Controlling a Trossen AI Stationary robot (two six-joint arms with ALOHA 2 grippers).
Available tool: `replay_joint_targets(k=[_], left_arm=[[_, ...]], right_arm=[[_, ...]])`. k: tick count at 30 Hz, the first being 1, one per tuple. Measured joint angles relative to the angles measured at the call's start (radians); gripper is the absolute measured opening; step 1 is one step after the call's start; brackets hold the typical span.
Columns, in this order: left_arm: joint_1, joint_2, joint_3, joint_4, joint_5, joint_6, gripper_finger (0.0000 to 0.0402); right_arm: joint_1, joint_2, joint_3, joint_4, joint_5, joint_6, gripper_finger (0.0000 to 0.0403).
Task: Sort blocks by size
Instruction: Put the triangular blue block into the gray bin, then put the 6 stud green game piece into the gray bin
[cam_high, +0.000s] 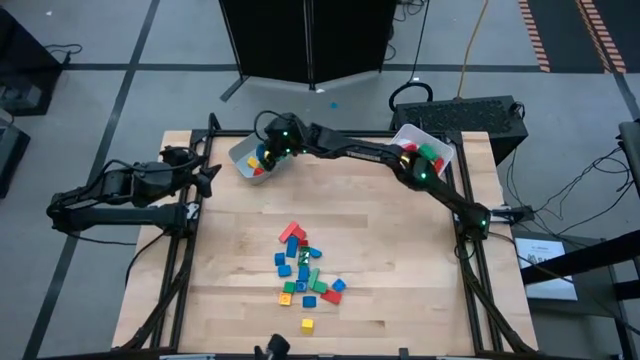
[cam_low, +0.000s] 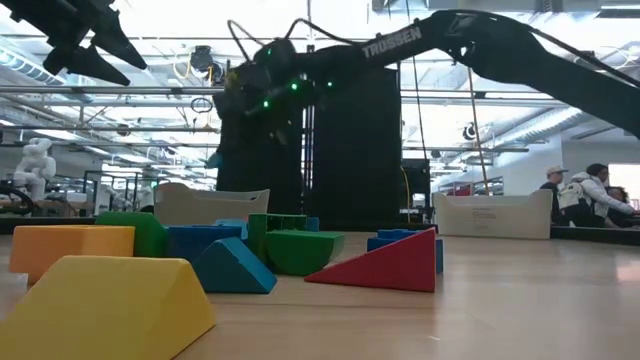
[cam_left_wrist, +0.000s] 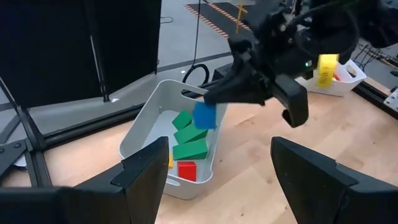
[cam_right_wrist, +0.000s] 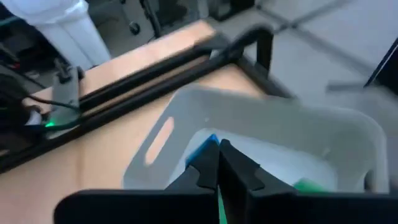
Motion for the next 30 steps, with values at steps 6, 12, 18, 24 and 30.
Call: replay_joint_targets(k=[6, 12, 18, 24, 30], left_arm=[[0.0, 0.0, 0.0, -0.019, 0.001, 0.0, 0.0281], [0.0, 0.0, 0.0, -0.023, 0.004, 0.0, 0.0281], [0.0, 0.0, 0.0, -0.046, 0.008, 0.0, 0.0281], [0.0, 0.0, 0.0, -0.054, 0.007, 0.003, 0.0281], [0.0, 0.0, 0.0, -0.059, 0.007, 0.007, 0.0281]], right_arm=[[-0.017, -0.015, 0.001, -0.073, -0.097, 0.001, 0.0056], [-0.011, -0.126, 0.005, -0.126, -0.255, -0.059, 0.0132], [0.108, -0.206, 0.004, -0.548, -0.401, -0.362, 0.0183], [0.273, -0.156, 0.003, -0.708, -0.226, -0.514, 0.0212], [0.39, -0.084, 0.002, -0.748, -0.157, -0.603, 0.0227]])
